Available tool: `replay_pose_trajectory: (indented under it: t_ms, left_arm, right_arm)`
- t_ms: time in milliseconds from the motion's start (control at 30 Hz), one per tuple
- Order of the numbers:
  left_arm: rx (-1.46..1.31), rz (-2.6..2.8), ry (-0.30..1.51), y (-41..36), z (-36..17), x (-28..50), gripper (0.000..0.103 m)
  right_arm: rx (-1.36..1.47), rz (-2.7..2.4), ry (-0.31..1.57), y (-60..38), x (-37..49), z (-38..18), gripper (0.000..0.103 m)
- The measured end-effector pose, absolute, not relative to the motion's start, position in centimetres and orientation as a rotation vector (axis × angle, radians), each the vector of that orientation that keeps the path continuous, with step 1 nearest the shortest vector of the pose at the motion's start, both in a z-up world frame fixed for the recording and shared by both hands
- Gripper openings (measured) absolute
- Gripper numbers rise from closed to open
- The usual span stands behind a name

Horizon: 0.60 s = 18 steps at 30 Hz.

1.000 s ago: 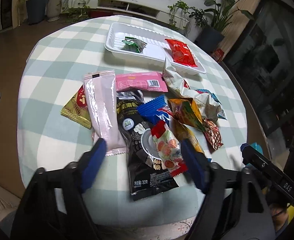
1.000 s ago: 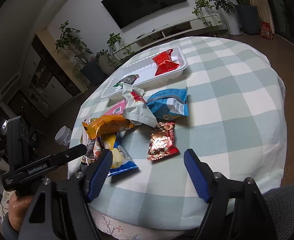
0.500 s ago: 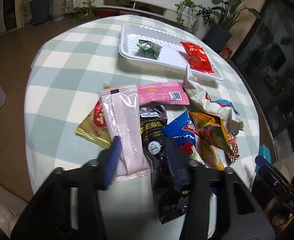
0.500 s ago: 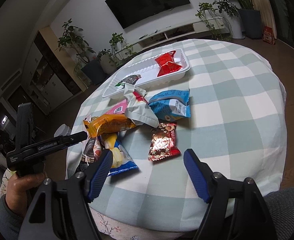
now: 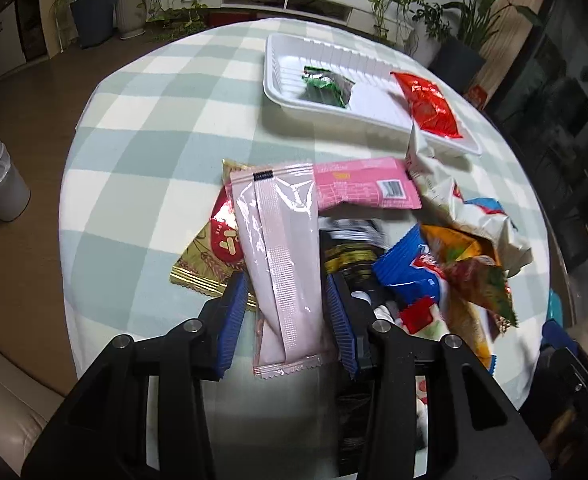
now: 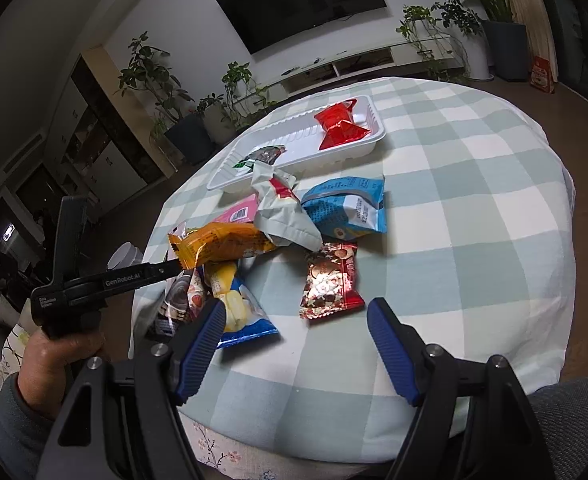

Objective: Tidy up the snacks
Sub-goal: 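Grasp the pale pink long wrapper with the left gripper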

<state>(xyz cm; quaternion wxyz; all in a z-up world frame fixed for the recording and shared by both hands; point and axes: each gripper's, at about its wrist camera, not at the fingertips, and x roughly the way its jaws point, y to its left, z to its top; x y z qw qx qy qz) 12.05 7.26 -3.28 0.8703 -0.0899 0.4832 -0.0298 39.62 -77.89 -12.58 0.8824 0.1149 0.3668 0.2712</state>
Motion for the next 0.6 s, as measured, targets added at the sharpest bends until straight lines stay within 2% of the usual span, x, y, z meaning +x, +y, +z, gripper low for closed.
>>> replay_pose_trajectory:
  t_ms: [233, 300, 600]
  left_arm:
    - [-0.168, -0.079, 1.015, 7.1, -3.8, 12.8, 0.038]
    - [-0.165, -0.090, 1.013, 7.1, -3.8, 12.8, 0.030]
    - [-0.147, -0.147, 0.999, 6.7, -3.4, 12.5, 0.026]
  right_arm:
    - [0.228, 0.566, 0.763, -77.8, 39.5, -12.6, 0.076]
    - [0.212, 0.568, 0.760, -77.6, 39.4, -12.5, 0.074]
    - [0.175, 0.637, 0.800, -74.9, 38.5, -12.2, 0.069]
